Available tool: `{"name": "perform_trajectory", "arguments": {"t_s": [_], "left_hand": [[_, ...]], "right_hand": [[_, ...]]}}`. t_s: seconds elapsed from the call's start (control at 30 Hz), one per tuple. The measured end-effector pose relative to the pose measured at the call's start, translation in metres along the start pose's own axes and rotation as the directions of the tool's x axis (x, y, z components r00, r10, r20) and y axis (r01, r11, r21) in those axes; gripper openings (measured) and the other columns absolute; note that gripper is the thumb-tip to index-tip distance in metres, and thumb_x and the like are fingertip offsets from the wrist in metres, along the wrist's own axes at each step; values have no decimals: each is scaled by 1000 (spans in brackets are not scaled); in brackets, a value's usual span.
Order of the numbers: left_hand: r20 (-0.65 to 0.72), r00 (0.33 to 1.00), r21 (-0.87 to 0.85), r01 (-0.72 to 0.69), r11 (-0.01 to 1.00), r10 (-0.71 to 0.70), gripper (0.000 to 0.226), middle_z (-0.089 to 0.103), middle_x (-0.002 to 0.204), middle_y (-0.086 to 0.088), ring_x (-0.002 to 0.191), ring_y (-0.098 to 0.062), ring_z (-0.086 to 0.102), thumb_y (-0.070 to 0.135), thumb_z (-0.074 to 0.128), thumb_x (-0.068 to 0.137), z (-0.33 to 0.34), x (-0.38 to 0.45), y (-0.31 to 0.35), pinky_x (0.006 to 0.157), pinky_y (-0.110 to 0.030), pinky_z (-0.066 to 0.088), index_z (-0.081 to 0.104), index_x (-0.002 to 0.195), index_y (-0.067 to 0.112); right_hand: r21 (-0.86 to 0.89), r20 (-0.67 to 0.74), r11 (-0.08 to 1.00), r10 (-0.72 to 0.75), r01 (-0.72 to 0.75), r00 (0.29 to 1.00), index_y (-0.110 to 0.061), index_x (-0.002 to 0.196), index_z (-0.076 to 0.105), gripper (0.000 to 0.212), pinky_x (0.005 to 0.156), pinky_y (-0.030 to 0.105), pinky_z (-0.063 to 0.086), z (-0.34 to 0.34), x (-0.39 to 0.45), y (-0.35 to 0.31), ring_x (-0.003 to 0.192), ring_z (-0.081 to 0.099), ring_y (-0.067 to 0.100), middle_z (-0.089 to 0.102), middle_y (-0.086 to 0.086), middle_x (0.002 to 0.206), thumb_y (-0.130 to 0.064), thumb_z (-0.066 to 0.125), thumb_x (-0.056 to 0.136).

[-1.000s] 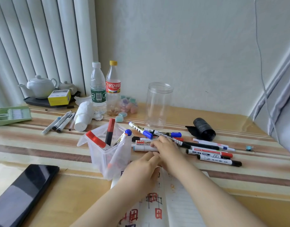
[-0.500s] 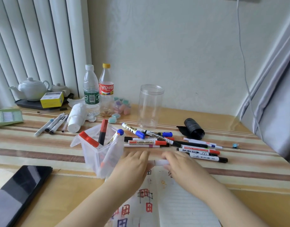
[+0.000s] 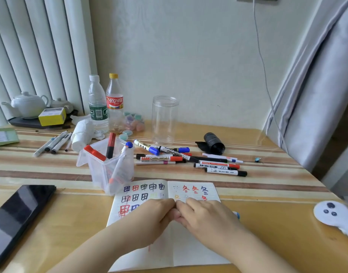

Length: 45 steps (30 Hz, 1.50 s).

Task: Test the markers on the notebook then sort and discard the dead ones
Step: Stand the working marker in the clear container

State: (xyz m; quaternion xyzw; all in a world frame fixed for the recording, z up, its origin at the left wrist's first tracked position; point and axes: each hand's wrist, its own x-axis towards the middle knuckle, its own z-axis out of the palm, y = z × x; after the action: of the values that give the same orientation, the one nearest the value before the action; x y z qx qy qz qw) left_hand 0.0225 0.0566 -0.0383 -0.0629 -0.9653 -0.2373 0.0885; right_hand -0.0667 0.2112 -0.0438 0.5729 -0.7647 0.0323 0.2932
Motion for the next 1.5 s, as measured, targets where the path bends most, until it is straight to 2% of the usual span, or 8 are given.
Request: {"name": "perform_trajectory", "arguments": {"t_s": [0.4, 0.53, 0.73, 0.93, 1.13, 1.23, 1.33, 1.5], "left_hand": [[-17, 997, -32, 70, 997, -71, 25, 52, 72, 7, 60, -6, 52, 34, 34, 98, -6, -11, 2, 61, -20, 39, 47, 84, 19], [-35, 986, -30, 161, 986, -162, 25, 47, 69, 14, 65, -4, 46, 40, 33, 96, -14, -12, -6, 60, -17, 35, 41, 76, 26], [-131, 962, -68, 232, 970, -239, 20, 49, 72, 14, 68, -4, 49, 35, 37, 96, -25, -9, -19, 62, -18, 42, 45, 86, 19], [-177, 956, -94, 219, 971, -233, 10, 50, 76, 18, 71, -1, 52, 33, 45, 94, -26, -3, -18, 66, -21, 47, 47, 92, 23], [-194, 951, -107, 225, 968, -242, 8, 50, 73, 18, 70, 0, 51, 32, 51, 91, -22, 1, -22, 62, -19, 45, 46, 92, 26], [-204, 958, -92, 188, 978, -203, 11, 48, 76, 20, 70, -2, 49, 35, 51, 91, -20, 6, -22, 58, -9, 37, 43, 92, 29], [-231, 954, -95, 171, 981, -189, 13, 46, 85, 18, 75, -4, 44, 36, 50, 91, -16, 12, -23, 58, -7, 33, 47, 99, 25], [-239, 956, -103, 148, 984, -169, 19, 44, 93, 16, 89, -8, 42, 33, 51, 91, 2, 19, -26, 70, -17, 30, 52, 105, 21]], "right_hand": [[12, 123, 995, 99, -101, 987, -33, 106, 71, 53, 33, 17, 30, -13, 3, -5, 31, 48, 12, 51, -6, 39, -55, 30, 83], [168, 407, 922, 257, -348, 877, -34, 149, 9, 68, 63, 31, 42, -30, 5, 4, 75, 60, 17, 62, -9, 77, -65, 20, 89], [586, 648, 359, 331, -727, 686, -43, 140, 10, 50, 76, 24, 47, -42, 8, 25, 80, 55, 9, 64, -12, 103, -23, 33, 100], [776, 629, -100, 207, -623, 750, -30, 118, 46, 27, 63, 21, 47, -49, 13, 25, 60, 54, 12, 71, 9, 99, -11, 41, 99], [562, 706, -757, 230, -333, 669, -2, 102, 58, 27, 40, 19, 43, -32, 14, 20, 45, 50, 13, 62, 20, 68, -4, 41, 82], [604, 720, -700, 272, -382, 639, -12, 94, 55, 12, 39, 19, 38, -22, 12, 15, 41, 45, 11, 58, 10, 59, -18, 52, 84], [679, 732, -435, 349, -591, 585, -16, 90, 54, 36, 44, 20, 36, -12, 9, 9, 43, 42, 12, 54, 5, 54, -50, 45, 84], [715, 626, -128, 553, -687, 550, -11, 79, 59, 31, 51, 21, 33, 7, 11, 0, 51, 40, 11, 45, -3, 51, -36, 46, 94]]}}
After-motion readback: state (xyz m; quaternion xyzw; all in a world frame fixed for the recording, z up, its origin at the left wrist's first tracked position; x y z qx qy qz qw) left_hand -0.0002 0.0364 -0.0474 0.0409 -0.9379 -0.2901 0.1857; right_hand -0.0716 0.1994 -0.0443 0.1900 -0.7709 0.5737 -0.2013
